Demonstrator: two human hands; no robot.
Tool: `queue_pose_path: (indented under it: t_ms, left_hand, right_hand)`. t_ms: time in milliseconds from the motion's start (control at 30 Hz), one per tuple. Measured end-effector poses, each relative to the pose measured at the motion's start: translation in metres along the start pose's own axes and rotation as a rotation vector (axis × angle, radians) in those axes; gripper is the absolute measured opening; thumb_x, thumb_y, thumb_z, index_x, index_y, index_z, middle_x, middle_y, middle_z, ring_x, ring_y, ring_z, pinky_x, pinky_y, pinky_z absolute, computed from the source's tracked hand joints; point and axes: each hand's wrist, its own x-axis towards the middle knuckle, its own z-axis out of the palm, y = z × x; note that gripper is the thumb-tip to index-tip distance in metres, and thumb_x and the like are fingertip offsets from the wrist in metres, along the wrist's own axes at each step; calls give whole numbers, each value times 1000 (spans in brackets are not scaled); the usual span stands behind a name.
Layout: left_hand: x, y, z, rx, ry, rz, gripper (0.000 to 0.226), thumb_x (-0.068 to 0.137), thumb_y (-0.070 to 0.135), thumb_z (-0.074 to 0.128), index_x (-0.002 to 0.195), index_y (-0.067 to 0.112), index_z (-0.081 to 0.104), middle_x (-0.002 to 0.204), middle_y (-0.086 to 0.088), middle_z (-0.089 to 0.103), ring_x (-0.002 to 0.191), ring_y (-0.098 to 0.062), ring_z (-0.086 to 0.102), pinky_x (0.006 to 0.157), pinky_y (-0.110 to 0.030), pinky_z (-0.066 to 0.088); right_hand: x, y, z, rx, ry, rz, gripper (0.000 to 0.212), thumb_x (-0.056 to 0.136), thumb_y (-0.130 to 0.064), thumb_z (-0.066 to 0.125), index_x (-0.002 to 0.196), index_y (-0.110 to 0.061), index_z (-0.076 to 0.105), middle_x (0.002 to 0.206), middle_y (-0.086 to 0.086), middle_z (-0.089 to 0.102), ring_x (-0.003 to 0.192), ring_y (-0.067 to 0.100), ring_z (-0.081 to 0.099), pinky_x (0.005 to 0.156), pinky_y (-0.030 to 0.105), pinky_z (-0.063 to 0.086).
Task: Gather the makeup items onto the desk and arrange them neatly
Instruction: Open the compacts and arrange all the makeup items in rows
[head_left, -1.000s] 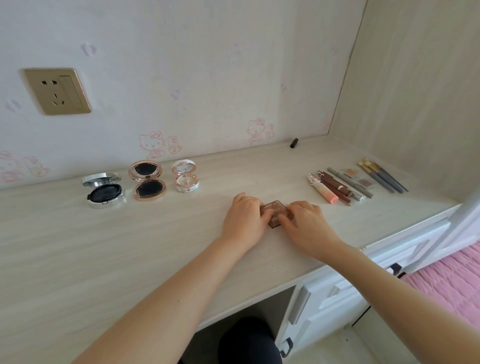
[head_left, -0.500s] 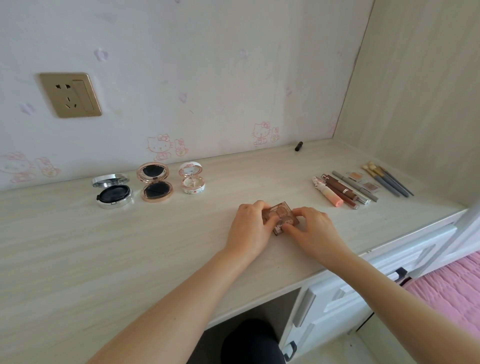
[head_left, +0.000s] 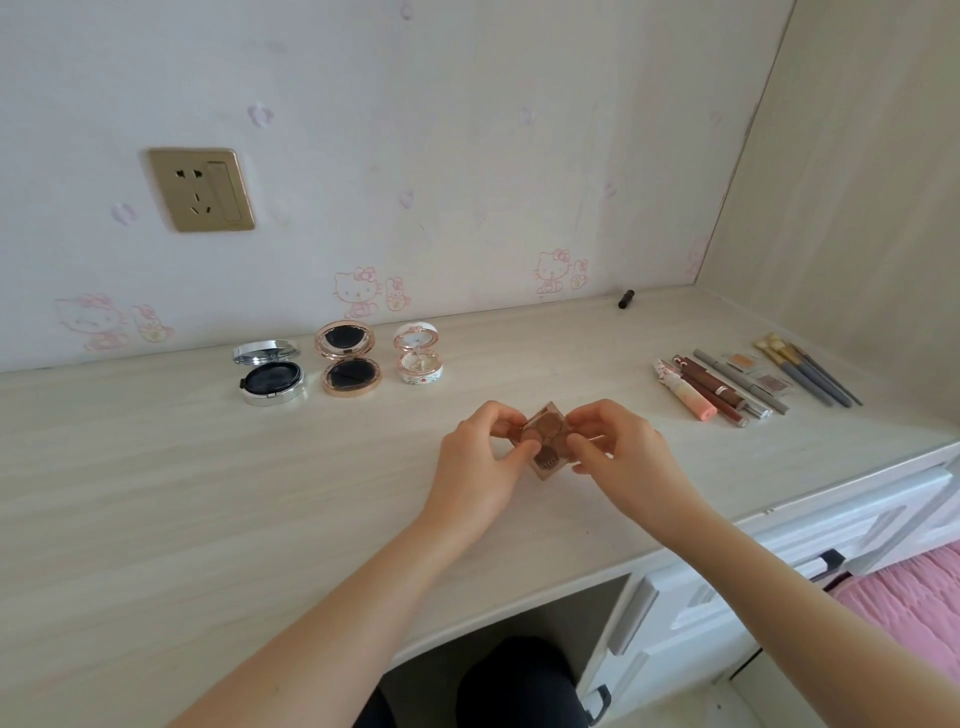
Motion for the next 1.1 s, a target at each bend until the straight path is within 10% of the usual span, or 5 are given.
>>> queue_pose_path:
  t_ms: [500, 767, 1100]
  left_hand:
    - [-21, -25, -108, -562, 147, -385, 31, 77, 9, 78, 105, 8, 63, 84, -6, 76, 77, -23, 74, 67, -30, 60]
    - [-32, -44, -146, -547, 271, -413, 23, 74, 12, 80, 94, 9, 69, 80, -7, 75, 71, -21, 73, 54, -21, 53]
    - [-39, -56, -156, -870, 160, -459, 37, 75, 35, 71, 96, 4, 71, 97, -17, 73, 83, -23, 70, 69, -30, 58]
  right_hand:
    - [-1, -60, 78, 187, -328, -145, 54, 85, -9, 65, 125, -41, 48, 101, -10, 61, 73, 11, 71, 75, 32, 59]
    - [-5, -82, 117, 16, -405, -295, 80, 77, -30, 77, 144, -30, 33, 130, -16, 46, 102, 2, 57, 81, 18, 52]
    - [-11, -97, 130, -153, -272, -433, 58, 79, -41, 72, 129, -22, 49, 120, -10, 51, 112, 9, 50, 93, 29, 45]
